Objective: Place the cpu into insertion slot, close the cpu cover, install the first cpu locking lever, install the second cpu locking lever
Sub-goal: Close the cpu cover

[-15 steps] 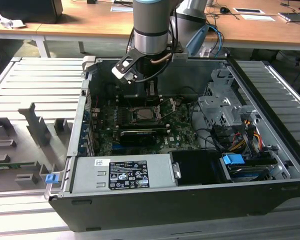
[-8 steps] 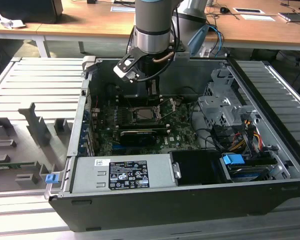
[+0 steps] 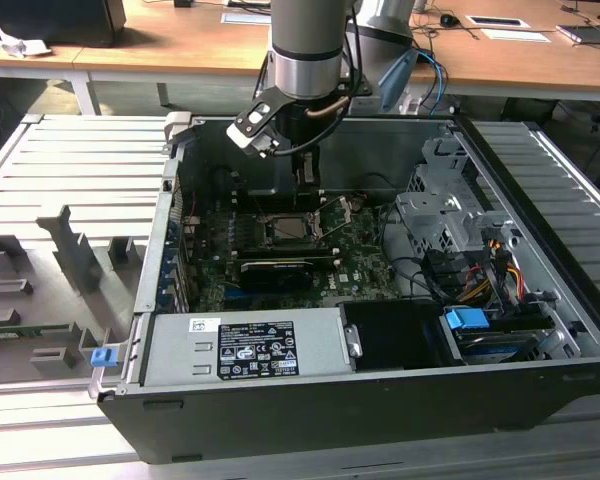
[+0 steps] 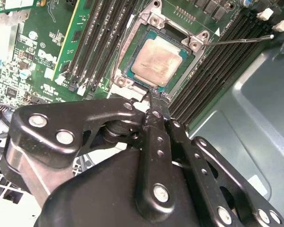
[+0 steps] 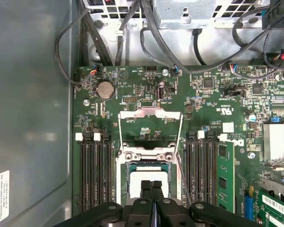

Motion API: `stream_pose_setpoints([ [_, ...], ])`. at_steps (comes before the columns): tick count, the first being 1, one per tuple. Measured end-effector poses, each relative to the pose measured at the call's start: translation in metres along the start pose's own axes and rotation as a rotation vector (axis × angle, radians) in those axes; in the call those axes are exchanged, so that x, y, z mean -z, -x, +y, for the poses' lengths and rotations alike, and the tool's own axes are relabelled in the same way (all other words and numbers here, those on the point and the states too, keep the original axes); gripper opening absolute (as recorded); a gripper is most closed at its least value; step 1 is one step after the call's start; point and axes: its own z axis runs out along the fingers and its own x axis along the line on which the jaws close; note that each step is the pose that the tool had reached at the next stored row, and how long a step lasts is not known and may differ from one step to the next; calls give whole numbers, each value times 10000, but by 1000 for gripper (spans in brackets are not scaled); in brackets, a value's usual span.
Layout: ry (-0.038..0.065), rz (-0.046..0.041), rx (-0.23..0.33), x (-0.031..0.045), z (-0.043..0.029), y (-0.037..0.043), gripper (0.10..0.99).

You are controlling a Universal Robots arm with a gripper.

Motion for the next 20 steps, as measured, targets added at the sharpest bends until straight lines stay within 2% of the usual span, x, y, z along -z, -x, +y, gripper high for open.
stream_pose_setpoints([
  [20, -1, 0, 2, 15, 22, -1, 106],
])
